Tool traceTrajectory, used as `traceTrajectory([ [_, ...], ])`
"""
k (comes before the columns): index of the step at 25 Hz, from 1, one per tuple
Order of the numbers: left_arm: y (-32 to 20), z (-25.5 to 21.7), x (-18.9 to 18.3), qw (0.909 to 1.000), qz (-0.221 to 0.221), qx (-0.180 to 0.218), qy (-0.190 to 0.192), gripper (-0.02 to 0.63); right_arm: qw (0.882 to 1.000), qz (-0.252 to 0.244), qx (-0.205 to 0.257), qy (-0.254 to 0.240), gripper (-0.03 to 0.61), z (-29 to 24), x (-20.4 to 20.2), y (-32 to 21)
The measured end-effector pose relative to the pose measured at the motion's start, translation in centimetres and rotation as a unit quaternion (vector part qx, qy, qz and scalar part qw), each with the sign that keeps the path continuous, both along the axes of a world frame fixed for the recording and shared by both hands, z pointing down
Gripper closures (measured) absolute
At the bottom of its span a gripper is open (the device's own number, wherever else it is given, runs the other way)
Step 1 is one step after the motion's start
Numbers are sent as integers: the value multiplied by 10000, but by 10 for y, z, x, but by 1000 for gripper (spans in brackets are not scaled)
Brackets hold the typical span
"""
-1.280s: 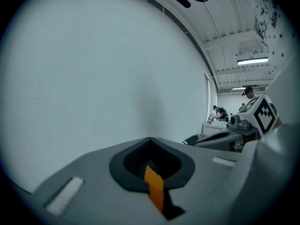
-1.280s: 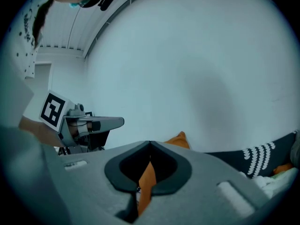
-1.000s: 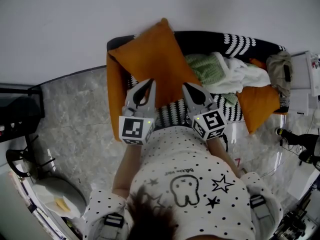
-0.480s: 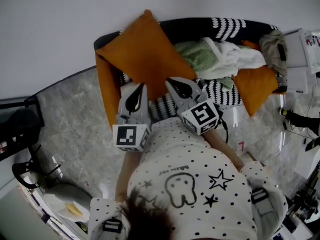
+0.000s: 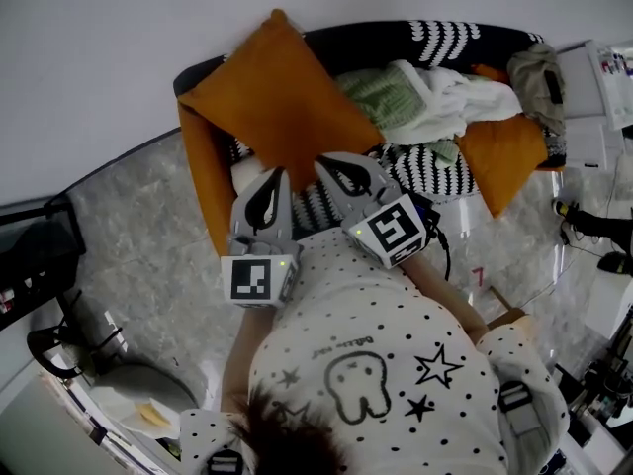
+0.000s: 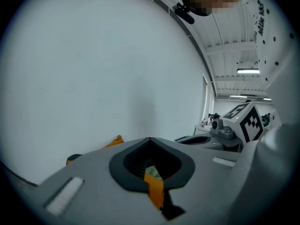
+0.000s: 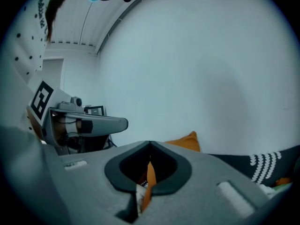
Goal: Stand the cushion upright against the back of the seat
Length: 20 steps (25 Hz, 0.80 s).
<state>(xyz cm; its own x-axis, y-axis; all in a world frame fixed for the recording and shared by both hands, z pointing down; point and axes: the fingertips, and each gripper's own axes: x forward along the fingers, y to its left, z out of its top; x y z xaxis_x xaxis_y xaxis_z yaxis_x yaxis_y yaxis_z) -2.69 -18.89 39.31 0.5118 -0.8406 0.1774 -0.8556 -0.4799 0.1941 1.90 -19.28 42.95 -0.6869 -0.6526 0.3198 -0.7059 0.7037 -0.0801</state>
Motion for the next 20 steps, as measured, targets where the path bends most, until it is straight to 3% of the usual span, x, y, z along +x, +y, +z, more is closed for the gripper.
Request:
traceTrajectory([
  [6,3,8,-1,9999,-46,49,-106,612,9999,-141,-3,75,580,2,-5,4],
  [20,4,10,-11,9999,-69,73,-87,611,9995,199,-217,-67,578,8,3,-3],
])
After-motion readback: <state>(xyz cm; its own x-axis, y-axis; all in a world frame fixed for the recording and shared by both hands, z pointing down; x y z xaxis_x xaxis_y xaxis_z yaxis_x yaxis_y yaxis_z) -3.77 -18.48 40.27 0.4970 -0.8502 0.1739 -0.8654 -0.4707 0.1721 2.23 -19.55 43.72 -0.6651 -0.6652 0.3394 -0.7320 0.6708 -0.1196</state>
